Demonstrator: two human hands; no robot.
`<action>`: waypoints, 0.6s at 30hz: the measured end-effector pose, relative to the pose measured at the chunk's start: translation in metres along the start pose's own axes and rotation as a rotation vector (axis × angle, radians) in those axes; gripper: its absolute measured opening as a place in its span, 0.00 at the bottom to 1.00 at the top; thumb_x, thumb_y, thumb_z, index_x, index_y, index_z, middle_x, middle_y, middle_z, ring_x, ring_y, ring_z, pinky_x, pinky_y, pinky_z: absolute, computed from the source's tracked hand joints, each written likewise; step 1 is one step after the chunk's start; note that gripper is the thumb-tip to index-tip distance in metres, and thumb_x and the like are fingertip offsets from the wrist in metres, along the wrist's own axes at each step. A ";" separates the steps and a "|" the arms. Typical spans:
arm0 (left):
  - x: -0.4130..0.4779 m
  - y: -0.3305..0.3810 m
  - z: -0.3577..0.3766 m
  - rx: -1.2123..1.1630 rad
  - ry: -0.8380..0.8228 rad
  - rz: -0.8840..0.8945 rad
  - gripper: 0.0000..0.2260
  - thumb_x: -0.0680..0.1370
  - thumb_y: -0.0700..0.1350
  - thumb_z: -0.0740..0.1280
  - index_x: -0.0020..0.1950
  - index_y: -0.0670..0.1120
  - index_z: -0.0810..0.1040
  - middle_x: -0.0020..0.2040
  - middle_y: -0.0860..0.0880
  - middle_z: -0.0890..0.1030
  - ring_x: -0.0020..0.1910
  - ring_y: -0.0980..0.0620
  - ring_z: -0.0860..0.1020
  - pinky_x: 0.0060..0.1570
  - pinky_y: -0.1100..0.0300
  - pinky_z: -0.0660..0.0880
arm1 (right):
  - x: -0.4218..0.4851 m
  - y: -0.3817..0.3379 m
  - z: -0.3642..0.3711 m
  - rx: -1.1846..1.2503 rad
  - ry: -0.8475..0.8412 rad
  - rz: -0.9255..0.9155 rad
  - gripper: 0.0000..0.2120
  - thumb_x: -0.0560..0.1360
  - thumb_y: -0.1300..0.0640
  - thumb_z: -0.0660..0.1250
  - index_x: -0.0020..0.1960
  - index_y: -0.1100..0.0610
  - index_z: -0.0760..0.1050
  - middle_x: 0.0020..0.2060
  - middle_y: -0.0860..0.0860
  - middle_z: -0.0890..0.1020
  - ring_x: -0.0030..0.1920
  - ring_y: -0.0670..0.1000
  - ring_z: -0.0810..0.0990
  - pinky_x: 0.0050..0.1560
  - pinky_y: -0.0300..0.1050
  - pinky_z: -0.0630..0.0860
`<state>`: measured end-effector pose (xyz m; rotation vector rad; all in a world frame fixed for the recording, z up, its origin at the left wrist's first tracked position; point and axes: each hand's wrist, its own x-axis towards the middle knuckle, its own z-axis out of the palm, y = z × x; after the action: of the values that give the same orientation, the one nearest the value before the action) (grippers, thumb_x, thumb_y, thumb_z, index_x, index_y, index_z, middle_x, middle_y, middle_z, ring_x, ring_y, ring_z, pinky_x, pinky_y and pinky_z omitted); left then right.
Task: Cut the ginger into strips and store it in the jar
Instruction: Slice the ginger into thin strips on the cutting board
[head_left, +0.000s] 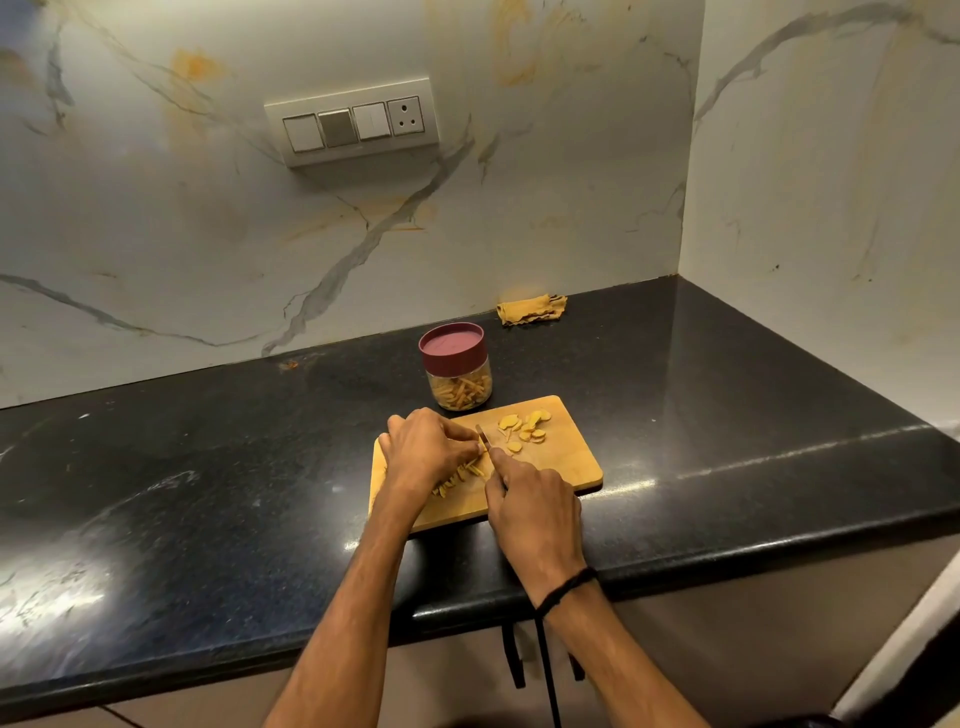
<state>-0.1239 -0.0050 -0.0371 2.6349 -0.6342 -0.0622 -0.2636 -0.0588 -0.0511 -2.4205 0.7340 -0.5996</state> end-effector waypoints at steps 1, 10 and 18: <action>0.000 0.000 0.000 0.002 -0.001 -0.001 0.10 0.75 0.56 0.73 0.56 0.58 0.85 0.56 0.53 0.81 0.57 0.49 0.65 0.50 0.54 0.61 | 0.000 0.000 0.000 -0.004 0.000 -0.002 0.19 0.84 0.49 0.54 0.74 0.45 0.64 0.49 0.49 0.82 0.46 0.47 0.78 0.40 0.39 0.68; 0.002 0.001 0.000 0.032 0.003 0.007 0.10 0.75 0.57 0.73 0.54 0.58 0.86 0.55 0.54 0.82 0.56 0.49 0.65 0.50 0.53 0.61 | 0.003 0.000 0.001 -0.116 -0.005 -0.045 0.18 0.84 0.51 0.52 0.73 0.46 0.66 0.47 0.50 0.81 0.46 0.50 0.79 0.39 0.42 0.67; -0.001 0.004 -0.004 0.062 -0.009 -0.002 0.11 0.75 0.59 0.72 0.55 0.58 0.85 0.57 0.52 0.80 0.57 0.48 0.65 0.54 0.52 0.63 | -0.010 -0.003 -0.002 -0.218 -0.075 -0.065 0.16 0.84 0.55 0.53 0.71 0.50 0.64 0.46 0.52 0.80 0.46 0.52 0.80 0.38 0.44 0.67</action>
<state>-0.1260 -0.0067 -0.0319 2.6963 -0.6460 -0.0567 -0.2716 -0.0512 -0.0502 -2.6604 0.7249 -0.4717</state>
